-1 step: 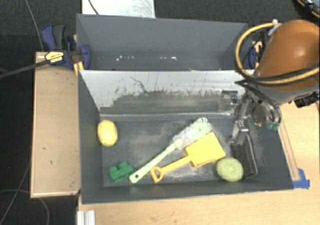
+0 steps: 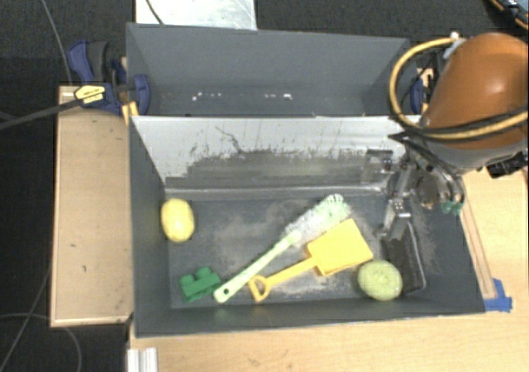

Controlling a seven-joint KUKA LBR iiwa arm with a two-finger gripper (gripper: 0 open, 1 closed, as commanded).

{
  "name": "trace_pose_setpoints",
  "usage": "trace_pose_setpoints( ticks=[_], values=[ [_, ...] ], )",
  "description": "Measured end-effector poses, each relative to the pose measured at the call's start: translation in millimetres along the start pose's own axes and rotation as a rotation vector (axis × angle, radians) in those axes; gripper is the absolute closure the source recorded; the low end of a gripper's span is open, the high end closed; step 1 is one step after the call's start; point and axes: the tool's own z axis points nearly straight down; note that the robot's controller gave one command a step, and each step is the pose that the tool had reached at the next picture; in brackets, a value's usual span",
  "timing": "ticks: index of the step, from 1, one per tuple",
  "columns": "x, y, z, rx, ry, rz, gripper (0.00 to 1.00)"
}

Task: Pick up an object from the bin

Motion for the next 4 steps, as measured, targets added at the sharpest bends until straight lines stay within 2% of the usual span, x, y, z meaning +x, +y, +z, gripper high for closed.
trace_pose_setpoints(
  ticks=[1,2,3,4],
  values=[
    [-14.3,30,91,-0.001,0.0,0.023,0.0],
    [8.0,-1,95,0.002,-0.009,0.038,0.0],
    [7.3,6,111,0.003,-0.021,0.031,0.0],
    [5.1,-9,177,0.004,-0.02,-0.092,0.0]
  ],
)
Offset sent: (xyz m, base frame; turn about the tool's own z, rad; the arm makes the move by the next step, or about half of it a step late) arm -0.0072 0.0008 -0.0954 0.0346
